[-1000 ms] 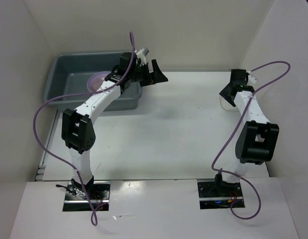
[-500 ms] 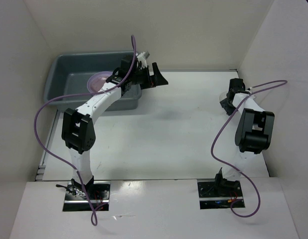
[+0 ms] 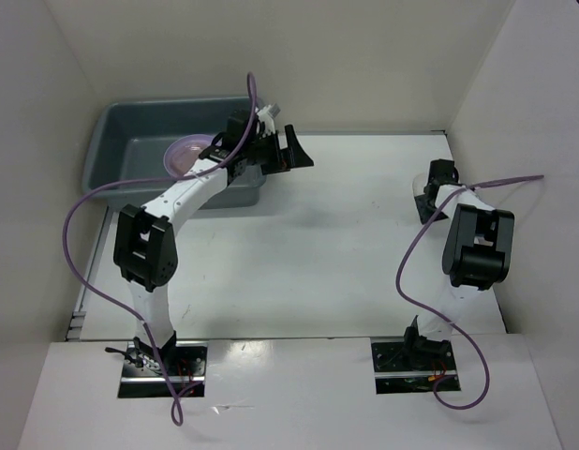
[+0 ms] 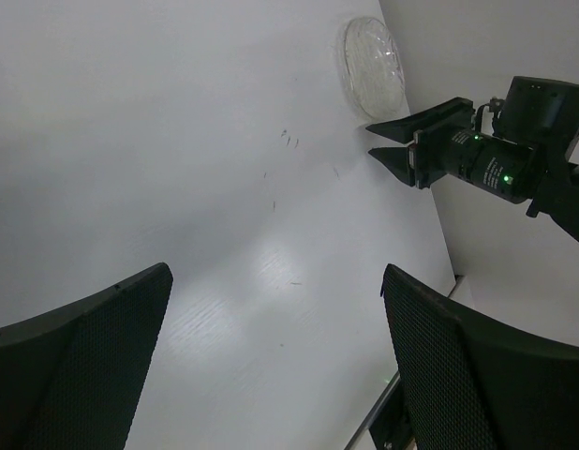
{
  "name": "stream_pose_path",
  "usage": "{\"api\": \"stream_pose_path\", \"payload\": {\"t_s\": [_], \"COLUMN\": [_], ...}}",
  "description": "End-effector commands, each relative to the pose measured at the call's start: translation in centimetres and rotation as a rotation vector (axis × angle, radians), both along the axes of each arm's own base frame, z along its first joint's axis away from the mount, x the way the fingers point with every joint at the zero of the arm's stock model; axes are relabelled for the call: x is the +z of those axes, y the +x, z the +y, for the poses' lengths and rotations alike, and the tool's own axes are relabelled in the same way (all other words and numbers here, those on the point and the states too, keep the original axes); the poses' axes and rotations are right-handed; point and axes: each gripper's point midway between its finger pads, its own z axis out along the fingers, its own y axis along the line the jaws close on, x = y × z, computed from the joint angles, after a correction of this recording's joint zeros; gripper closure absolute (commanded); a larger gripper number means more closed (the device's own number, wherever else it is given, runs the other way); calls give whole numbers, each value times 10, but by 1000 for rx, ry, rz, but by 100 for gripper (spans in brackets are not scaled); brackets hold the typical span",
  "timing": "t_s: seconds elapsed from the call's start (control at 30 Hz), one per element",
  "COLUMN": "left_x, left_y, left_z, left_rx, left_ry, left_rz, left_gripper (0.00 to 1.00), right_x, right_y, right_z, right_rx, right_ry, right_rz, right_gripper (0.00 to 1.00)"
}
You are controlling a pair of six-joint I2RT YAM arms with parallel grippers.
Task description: Place the mixed dishes into the plastic bin
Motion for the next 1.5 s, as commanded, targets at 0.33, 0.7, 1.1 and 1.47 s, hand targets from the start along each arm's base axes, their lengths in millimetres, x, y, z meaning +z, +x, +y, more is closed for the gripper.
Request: {"api": "stream_pose_path", "payload": {"t_s": [0.33,0.7,1.1,1.47], "left_x": [20,14,10,5], "left_y": [-18,-28,-30,-26], "left_z": [10,15,17,21], "left_rx": [-4,-9,-1,8], "left_ry": [20,35,43,47], "left_rz": [-70,-55,-49,-40], "left_gripper": [0,0,0,0], "right_x": [30,9,7,-17], "right_y": [17,22,39,55], "right_z": [-25,-28,-39,-35], "right_rx": [-268,-348,-375,-341], "right_ry": [-33,-29,-60,-51], "right_rz": [-218,-238,-241,-220], "right_gripper": [54,54,54,80]}}
